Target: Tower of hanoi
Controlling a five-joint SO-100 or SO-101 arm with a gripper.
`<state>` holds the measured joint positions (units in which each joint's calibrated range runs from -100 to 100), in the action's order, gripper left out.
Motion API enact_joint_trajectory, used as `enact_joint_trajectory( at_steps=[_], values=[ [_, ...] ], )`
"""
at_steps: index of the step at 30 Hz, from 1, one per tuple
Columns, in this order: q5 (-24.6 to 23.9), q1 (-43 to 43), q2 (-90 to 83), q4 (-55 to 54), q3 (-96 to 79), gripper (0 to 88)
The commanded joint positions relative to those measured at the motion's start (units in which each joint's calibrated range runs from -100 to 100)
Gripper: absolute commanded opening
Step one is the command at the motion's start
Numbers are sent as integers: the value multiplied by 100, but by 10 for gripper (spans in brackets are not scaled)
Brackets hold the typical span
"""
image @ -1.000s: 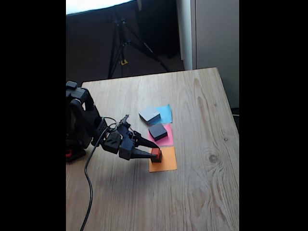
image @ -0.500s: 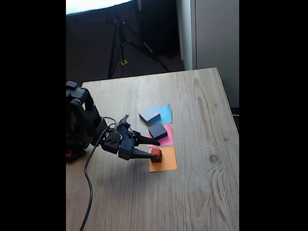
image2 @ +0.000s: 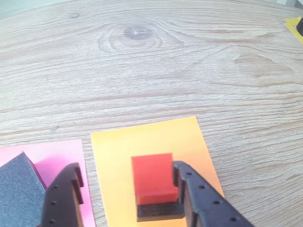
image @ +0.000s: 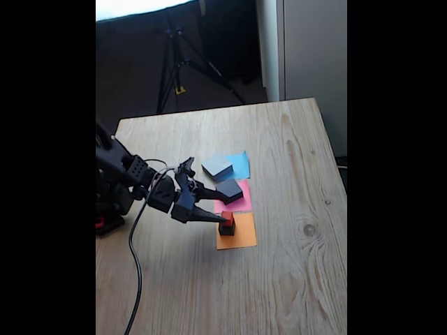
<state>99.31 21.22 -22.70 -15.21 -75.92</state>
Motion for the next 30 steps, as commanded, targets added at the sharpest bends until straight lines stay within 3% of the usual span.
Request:
enact_joint_trajectory(
  at_steps=[1, 3, 15, 22, 30],
  values=[
    [69, -271, -1295, 3460, 1401, 85],
    [69, -421, -1621, 4577, 1938, 2],
    [69, -1081, -2257, 7960, 4283, 2],
    [69, -1307, -2143, 8721, 5438, 2],
    [69, -1290, -2552, 8705, 4892, 2]
  ],
)
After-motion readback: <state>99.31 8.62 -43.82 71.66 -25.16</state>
